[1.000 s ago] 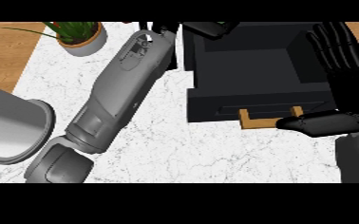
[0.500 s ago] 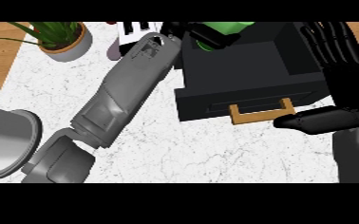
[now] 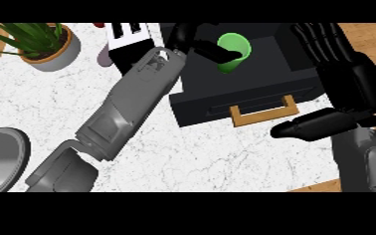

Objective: Pick up the cup, place it into the drawer and close the drawer

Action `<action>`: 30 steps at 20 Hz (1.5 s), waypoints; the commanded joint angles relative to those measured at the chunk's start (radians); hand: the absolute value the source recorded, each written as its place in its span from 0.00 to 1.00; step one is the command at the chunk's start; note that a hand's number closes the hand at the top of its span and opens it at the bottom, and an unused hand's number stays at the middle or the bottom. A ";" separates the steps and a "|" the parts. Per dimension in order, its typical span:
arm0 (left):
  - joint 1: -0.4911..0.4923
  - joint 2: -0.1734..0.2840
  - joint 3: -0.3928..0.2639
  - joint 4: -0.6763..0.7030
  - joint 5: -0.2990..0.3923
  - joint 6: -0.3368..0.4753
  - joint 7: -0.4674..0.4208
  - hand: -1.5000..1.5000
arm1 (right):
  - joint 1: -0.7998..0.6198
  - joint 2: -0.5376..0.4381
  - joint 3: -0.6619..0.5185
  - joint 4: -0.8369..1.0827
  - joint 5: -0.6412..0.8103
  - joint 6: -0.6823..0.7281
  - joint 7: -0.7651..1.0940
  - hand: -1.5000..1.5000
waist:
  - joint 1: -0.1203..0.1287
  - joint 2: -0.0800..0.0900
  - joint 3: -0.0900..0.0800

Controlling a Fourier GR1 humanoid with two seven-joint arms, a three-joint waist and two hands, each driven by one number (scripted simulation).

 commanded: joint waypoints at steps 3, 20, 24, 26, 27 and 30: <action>0.040 0.000 0.031 -0.057 0.117 -0.007 -0.107 0.00 | -0.016 0.012 0.063 0.017 -0.114 0.124 0.014 1.00 | -0.016 0.008 -0.001; 0.044 0.000 0.061 -0.086 0.316 0.078 -0.255 0.00 | 0.105 -0.214 0.324 -0.055 0.285 0.322 0.067 0.00 | 0.109 -0.035 0.000; 0.084 0.000 0.105 -0.105 0.310 -0.026 -0.312 0.00 | 0.110 -0.158 0.365 0.124 0.442 0.202 0.015 0.00 | 0.193 -0.039 -0.001; 0.118 0.009 0.098 -0.111 0.305 -0.029 -0.317 0.00 | 0.136 -0.150 0.430 0.205 0.535 0.164 -0.040 0.00 | 0.206 -0.041 -0.001; 0.120 0.000 0.099 -0.117 0.316 -0.001 -0.329 0.00 | 0.126 -0.178 0.406 0.264 0.540 0.172 -0.090 0.00 | 0.193 -0.040 -0.001; 0.146 0.066 0.121 -0.136 0.317 -0.077 -0.306 0.00 | 0.088 -0.130 0.473 0.439 0.620 0.120 -0.154 0.00 | 0.222 -0.038 0.000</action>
